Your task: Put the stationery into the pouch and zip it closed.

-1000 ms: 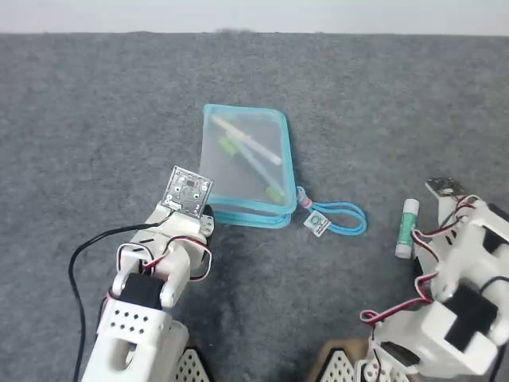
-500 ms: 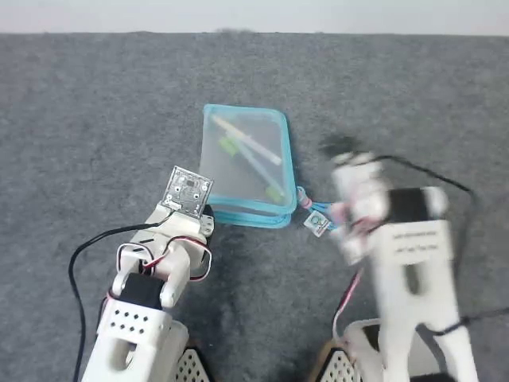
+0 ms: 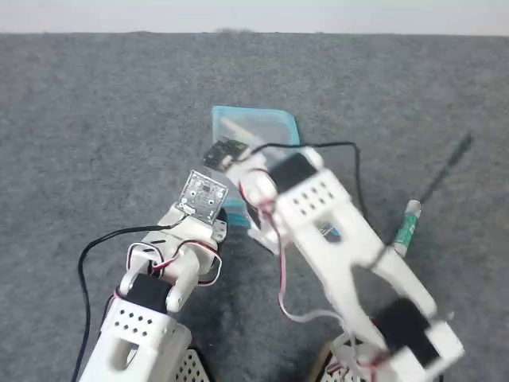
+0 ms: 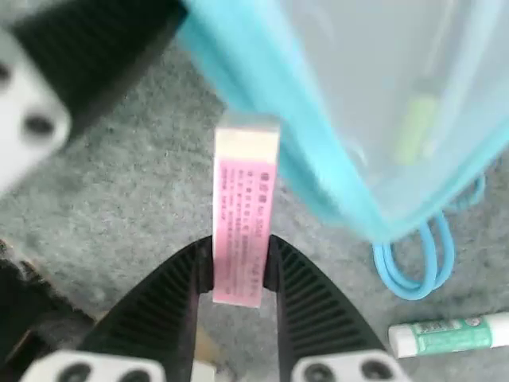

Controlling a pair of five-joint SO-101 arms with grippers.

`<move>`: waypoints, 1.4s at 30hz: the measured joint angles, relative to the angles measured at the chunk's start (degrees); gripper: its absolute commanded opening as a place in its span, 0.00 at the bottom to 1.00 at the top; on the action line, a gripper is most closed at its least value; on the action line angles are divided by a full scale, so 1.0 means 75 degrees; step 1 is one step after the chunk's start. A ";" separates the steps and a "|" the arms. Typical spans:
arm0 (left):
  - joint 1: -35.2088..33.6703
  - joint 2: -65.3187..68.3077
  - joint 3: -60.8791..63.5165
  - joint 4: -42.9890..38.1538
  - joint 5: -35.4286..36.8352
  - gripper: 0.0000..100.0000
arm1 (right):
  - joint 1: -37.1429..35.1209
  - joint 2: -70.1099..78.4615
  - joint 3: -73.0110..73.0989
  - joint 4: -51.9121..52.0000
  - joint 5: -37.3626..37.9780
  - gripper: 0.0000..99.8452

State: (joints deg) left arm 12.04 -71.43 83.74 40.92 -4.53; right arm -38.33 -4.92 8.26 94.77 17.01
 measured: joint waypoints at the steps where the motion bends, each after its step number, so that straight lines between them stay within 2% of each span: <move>1: 0.0000 0.0000 0.0000 0.0000 0.0000 0.01 | 0.0000 0.0328 -0.0305 0.0094 -0.0129 0.01; 10: 0.0258 0.0000 0.0000 0.0000 0.0000 0.01 | 0.0410 0.2473 -0.2708 0.0563 -0.0949 0.02; 16: 0.0375 0.0000 -0.0012 -0.0082 0.0012 0.01 | 0.0516 0.2930 -0.3833 0.0809 -0.1078 0.21; 30: 0.0457 0.0000 -0.0012 -0.0152 0.0012 0.01 | 0.0633 0.2462 -0.3868 0.0809 -0.1078 0.22; 33: 0.0399 -0.0012 0.0000 -0.0105 -0.0035 0.01 | 0.1418 0.1582 -0.3352 0.0809 -0.0598 0.22; 37: 0.0328 -0.0012 0.0012 -0.0105 -0.0047 0.01 | 0.2919 0.0129 -0.1899 0.0809 0.0105 0.22; 42: 0.0328 -0.0012 0.0012 -0.0105 -0.0059 0.01 | 0.4958 -0.1653 0.0258 0.0715 0.1453 0.22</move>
State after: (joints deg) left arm 14.51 -71.52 83.82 40.13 -4.97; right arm -1.14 -17.32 10.20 100.13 27.91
